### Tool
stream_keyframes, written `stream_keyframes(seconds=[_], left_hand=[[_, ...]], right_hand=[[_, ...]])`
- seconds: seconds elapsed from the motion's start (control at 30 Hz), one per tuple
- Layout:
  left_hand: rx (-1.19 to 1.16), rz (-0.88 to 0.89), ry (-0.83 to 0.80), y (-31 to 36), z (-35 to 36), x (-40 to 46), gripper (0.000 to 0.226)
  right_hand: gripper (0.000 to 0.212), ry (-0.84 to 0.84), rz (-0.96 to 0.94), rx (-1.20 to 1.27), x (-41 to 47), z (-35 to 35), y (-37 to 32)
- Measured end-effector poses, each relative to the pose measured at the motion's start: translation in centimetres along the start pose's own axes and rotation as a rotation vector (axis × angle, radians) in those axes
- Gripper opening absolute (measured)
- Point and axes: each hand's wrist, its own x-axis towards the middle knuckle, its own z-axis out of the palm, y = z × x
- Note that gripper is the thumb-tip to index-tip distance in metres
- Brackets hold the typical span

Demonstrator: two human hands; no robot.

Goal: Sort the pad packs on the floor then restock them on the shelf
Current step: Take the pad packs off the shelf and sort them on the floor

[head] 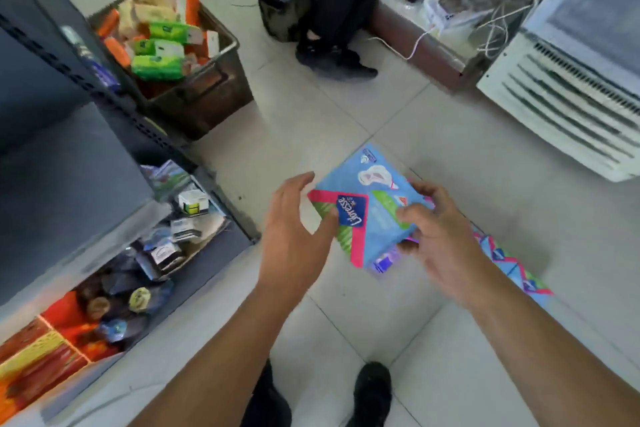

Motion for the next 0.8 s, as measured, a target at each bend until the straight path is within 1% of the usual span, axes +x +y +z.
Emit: stream_keyframes(seconds=[0.07, 0.1, 0.17, 0.2, 0.27, 0.3, 0.33, 0.37, 0.4, 0.43, 0.47, 0.53, 0.57, 0.6, 0.63, 0.67, 0.7, 0.77, 0.8], left_hand=[[-0.225, -0.265, -0.231, 2.0, 3.5, 0.4, 0.042], [-0.310, -0.357, -0.335, 2.9, 5.4, 0.3, 0.039], [-0.363, -0.425, -0.453, 4.1, 9.1, -0.3, 0.032], [-0.377, -0.434, -0.473, 4.4, 10.7, -0.6, 0.030], [-0.403, -0.462, -0.473, 5.0, 14.5, -0.8, 0.030], [-0.433, -0.487, -0.443, 5.1, 15.9, -0.7, 0.031], [-0.473, -0.514, -0.396, 5.3, 16.8, -0.3, 0.033], [-0.481, -0.529, -0.384, 5.6, 18.3, 0.3, 0.033], [-0.441, -0.522, -0.409, 5.9, 19.9, 0.8, 0.031], [-0.357, -0.484, -0.476, 6.1, 21.2, 1.3, 0.029], [-0.248, -0.414, -0.592, 6.3, 22.5, 1.8, 0.027], [-0.024, -0.238, -0.896, 6.8, 25.0, 2.5, 0.029], [0.058, -0.162, -1.025, 6.8, 26.2, 2.7, 0.030], [0.103, -0.115, -1.123, 6.8, 27.5, 2.8, 0.030], [0.128, -0.088, -1.189, 6.6, 28.7, 2.9, 0.028], [0.155, -0.060, -1.218, 6.4, 30.0, 2.9, 0.027], [0.189, -0.027, -1.195, 6.1, 31.3, 2.9, 0.027], [0.255, -0.010, -1.033, 5.0, 33.5, 3.0, 0.036], [0.260, -0.056, -0.956, 4.3, 34.4, 3.0, 0.040]], right_hand=[[0.027, 0.019, 0.012, 0.051, -0.4, -5.1, -0.1], [0.027, 0.032, 0.027, 0.080, -0.6, -7.5, -0.1], [0.036, 0.052, 0.061, 0.104, -0.7, -11.8, 0.3], [0.041, 0.069, 0.082, 0.104, -0.7, -13.7, 0.9], [0.043, 0.138, 0.142, 0.058, -0.6, -17.3, 2.4], [0.041, 0.158, 0.176, 0.019, -0.7, -18.3, 3.1], [0.036, 0.147, 0.208, -0.024, -0.9, -18.9, 4.0], [0.030, 0.141, 0.240, -0.042, -1.0, -19.8, 4.8], [0.025, 0.141, 0.258, -0.044, -1.1, -20.7, 5.6], [0.026, 0.160, 0.251, -0.038, -1.3, -21.2, 6.1], [0.032, 0.220, 0.206, -0.038, -1.3, -21.9, 6.7], [0.046, 0.349, 0.085, -0.056, -1.3, -23.5, 7.6], [0.049, 0.345, 0.059, -0.070, -1.2, -24.2, 7.7], [0.049, 0.305, 0.062, -0.057, -1.1, -24.7, 7.9], [0.047, 0.267, 0.084, -0.029, -1.1, -25.2, 8.1], [0.045, 0.258, 0.106, -0.008, -1.0, -25.8, 8.4], [0.043, 0.287, 0.123, 0.007, -0.9, -26.4, 8.6], [0.040, 0.411, 0.163, 0.086, -0.5, -28.1, 9.7], [0.038, 0.488, 0.197, 0.170, -0.5, -29.0, 10.4]])
